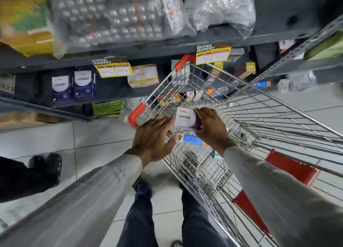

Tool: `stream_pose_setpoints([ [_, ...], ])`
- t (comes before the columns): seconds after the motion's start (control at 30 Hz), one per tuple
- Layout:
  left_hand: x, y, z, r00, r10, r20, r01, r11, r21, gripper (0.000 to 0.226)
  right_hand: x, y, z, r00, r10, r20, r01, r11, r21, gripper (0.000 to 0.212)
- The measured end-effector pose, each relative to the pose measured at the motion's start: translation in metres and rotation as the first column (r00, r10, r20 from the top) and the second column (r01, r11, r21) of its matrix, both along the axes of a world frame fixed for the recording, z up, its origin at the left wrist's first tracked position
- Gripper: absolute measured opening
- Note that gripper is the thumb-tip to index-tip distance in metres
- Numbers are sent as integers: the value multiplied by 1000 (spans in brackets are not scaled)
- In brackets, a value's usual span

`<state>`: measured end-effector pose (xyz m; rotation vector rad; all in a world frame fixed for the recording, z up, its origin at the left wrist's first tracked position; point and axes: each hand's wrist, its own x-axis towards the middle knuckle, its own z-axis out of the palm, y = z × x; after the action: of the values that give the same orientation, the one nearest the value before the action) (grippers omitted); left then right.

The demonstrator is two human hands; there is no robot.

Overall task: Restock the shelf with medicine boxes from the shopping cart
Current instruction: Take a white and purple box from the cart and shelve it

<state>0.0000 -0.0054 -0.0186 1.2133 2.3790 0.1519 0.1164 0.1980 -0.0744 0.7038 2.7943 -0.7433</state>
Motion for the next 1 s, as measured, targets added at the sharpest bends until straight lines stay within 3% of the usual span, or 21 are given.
stream_pose_setpoints([
  [0.1,6,0,20,997,52,48,-55,997,52,67,12,-3,59,999,-37,-6,38,999,28,78],
  [0.2,7,0,61,990,134,34,-138,964,225,55,20,-10,117,991,-91,-96,98,992,74,80],
  [0.37,-10,-3,156,973,231,12,-200,813,547,50,16,-22,214,933,-80,-352,143,977,156,79],
  [0.6,-65,-16,298,934,325,-151,-58,554,831,48,-29,-51,369,812,-22,-583,182,959,218,82],
  [0.73,-107,-28,364,877,410,-252,62,424,904,44,-54,-57,443,745,29,-667,184,951,247,85],
  [0.8,-136,-33,389,835,461,-302,80,441,894,44,-67,-52,476,711,45,-702,188,949,252,85],
  [1.0,-214,-48,422,771,513,-379,-49,640,767,49,-122,-33,552,687,22,-727,173,966,193,91],
])
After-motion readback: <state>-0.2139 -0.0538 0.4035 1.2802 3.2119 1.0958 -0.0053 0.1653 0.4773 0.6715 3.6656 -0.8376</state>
